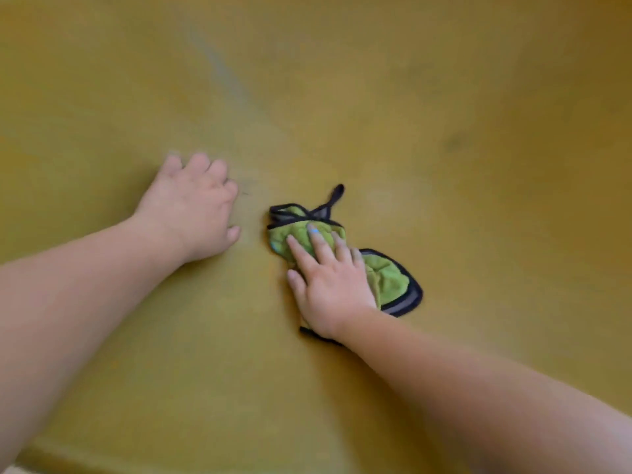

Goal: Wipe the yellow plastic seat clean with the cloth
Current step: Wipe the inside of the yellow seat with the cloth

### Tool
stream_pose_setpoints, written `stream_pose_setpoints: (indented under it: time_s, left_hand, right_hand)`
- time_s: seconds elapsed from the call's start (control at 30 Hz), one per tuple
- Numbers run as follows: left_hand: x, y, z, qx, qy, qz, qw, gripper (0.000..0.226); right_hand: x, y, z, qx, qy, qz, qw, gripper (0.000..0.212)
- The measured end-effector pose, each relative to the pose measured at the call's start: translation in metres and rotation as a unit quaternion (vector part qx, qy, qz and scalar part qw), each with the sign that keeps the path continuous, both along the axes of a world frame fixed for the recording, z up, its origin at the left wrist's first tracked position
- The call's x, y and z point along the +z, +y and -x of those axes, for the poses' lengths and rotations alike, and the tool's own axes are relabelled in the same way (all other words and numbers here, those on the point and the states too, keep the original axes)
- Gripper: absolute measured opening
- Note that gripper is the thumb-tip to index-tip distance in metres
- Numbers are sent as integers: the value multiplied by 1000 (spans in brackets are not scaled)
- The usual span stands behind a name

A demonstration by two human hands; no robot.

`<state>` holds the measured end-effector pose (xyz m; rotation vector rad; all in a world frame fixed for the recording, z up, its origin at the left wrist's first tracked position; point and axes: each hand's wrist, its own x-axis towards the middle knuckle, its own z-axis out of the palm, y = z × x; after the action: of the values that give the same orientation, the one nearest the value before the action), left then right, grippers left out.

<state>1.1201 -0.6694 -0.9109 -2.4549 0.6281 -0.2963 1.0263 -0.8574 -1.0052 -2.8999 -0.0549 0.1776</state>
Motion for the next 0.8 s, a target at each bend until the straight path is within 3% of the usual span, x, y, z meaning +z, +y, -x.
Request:
stream_pose_setpoints:
  time_s: [0.1, 0.2, 0.23, 0.3, 0.37, 0.43, 0.5, 0.57, 0.67, 0.8]
  left_hand:
    - [32, 26, -2, 43, -22, -38, 998, 65]
    - [47, 40, -3, 82, -3, -74, 994, 67]
    - [49, 43, -1, 93, 9, -74, 993, 67]
    - [51, 46, 2, 104, 24, -72, 992, 68]
    - [53, 47, 6, 107, 25, -76, 991, 68]
    - [56, 50, 9, 111, 25, -79, 990, 67]
    - [61, 54, 11, 116, 25, -84, 989, 67]
    - [66, 59, 9, 121, 21, -99, 988, 66]
    - [78, 69, 5, 125, 7, -120, 985, 65]
    - [97, 80, -6, 123, -29, -157, 980, 66]
  right_hand:
    - [9, 57, 35, 150, -12, -60, 987, 54]
    - [6, 5, 44, 253, -21, -41, 966, 51]
    - [1, -31, 36, 219, -22, -1, 975, 51]
    - [-3, -113, 12, 31, -15, 92, 995, 52]
    - [2, -163, -8, -162, -3, 136, 977, 55]
    - [3, -160, -25, -257, -10, 140, 956, 59]
    - [0, -114, -40, -288, -4, 98, 953, 62]
    - [-3, -49, -44, -244, -5, 35, 969, 63]
    - [6, 59, -26, -88, -8, -59, 994, 59]
    - [19, 105, 19, 104, -29, -119, 987, 54]
